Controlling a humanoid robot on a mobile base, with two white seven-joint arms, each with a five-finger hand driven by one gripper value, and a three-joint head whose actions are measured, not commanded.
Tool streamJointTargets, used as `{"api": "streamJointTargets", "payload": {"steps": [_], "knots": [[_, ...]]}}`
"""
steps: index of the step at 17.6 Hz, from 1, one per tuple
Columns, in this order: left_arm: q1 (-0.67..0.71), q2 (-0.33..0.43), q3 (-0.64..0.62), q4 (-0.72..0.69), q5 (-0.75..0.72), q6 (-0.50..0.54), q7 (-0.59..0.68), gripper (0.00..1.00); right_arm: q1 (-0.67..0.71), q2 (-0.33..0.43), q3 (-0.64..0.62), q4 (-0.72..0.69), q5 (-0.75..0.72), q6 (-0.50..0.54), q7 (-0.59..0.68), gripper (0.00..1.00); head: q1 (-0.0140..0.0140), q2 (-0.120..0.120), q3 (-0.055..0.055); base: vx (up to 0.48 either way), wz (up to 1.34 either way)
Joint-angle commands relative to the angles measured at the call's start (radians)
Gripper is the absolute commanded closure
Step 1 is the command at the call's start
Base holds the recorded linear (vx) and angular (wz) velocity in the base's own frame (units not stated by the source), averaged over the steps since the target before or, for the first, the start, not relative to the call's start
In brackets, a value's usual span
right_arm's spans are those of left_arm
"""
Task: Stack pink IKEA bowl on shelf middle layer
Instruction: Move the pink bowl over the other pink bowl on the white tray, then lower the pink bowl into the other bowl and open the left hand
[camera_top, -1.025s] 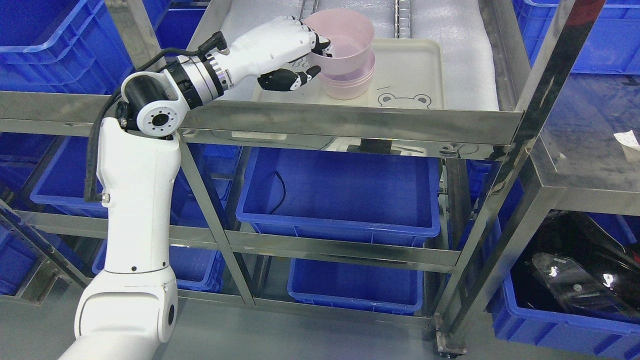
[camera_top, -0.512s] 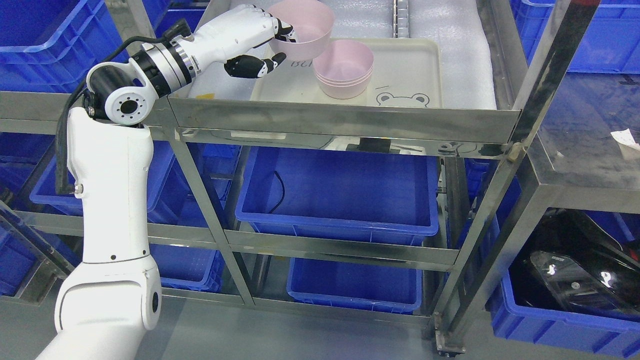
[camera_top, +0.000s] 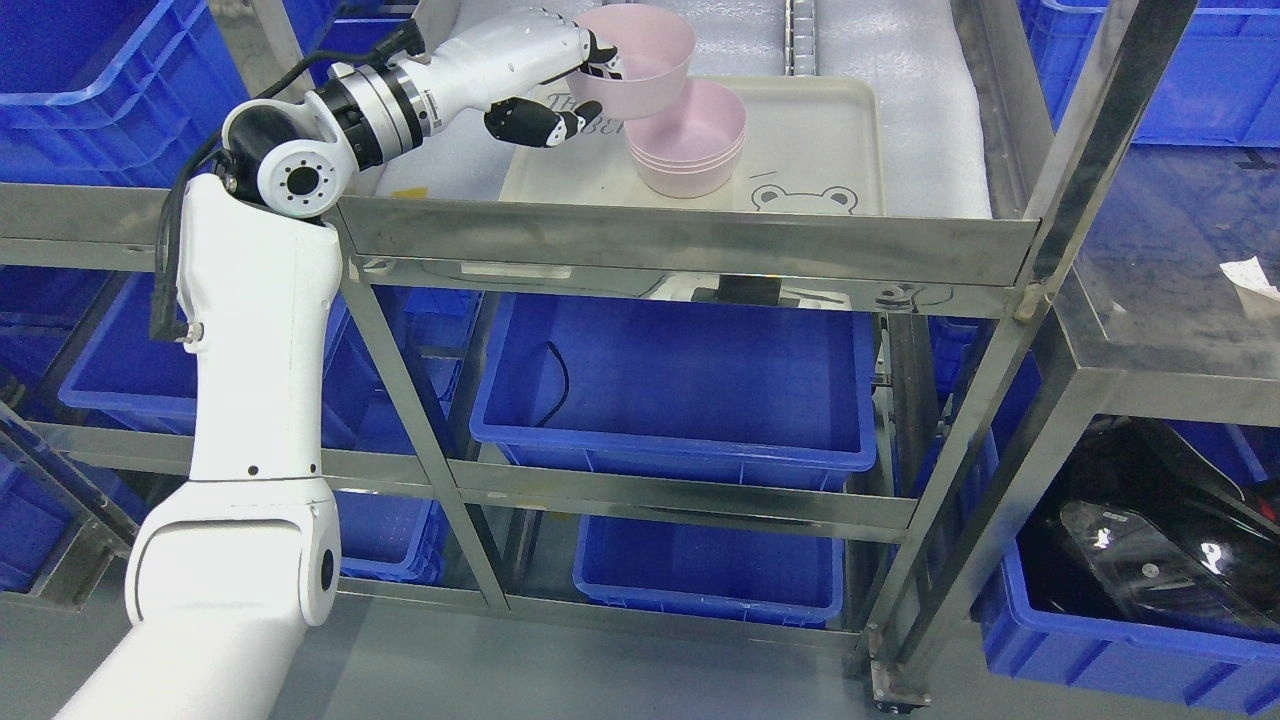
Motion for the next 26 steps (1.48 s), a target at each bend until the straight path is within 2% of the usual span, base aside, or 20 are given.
{"api": "streamJointTargets", "payload": {"steps": [1,5,15,17,18,21,23,26], "knots": [[-0.057,-0.032,-0.087,0.196,-0.043,0.0,0.026,0.97,0.015,-0.017,0.0,-0.017,0.001,0.001,0.0,0.0,0.0,0.0,0.0,0.0,0.0],[-0.112,-0.055,-0.124,0.236,-0.043,0.0,0.032,0.97,0.015,-0.017,0.0,-0.017,0.0,0.001,0.0,0.0,0.0,0.0,0.0,0.0,0.0],[-0.115,-0.038,-0.159,0.237,-0.078,0.006,0.029,0.93,0.015,-0.017,0.0,-0.017,0.0,0.001,0.0,0.0,0.0,0.0,0.0,0.0,0.0],[-0.117,-0.041,-0.156,0.237,-0.078,0.006,0.032,0.83,0.015,-0.017,0.0,-0.017,0.0,0.001,0.0,0.0,0.0,0.0,0.0,0.0,0.0],[-0.129,-0.044,-0.156,0.237,-0.078,0.006,0.037,0.72,0.015,-0.017,0.0,-0.017,0.0,0.001,0.0,0.0,0.0,0.0,0.0,0.0,0.0],[-0.152,-0.044,-0.158,0.237,-0.078,0.006,0.069,0.59,0.015,-0.017,0.0,-0.017,0.0,0.001,0.0,0.0,0.0,0.0,0.0,0.0,0.0],[-0.157,-0.043,-0.156,0.237,-0.078,0.006,0.069,0.44,0.015,-0.017,0.0,-0.017,0.001,0.001,0.0,0.0,0.0,0.0,0.0,0.0,0.0],[-0.16,-0.043,-0.141,0.228,-0.074,0.006,0.069,0.3,0.015,-0.017,0.0,-0.017,0.001,0.001,0.0,0.0,0.0,0.0,0.0,0.0,0.0]]}}
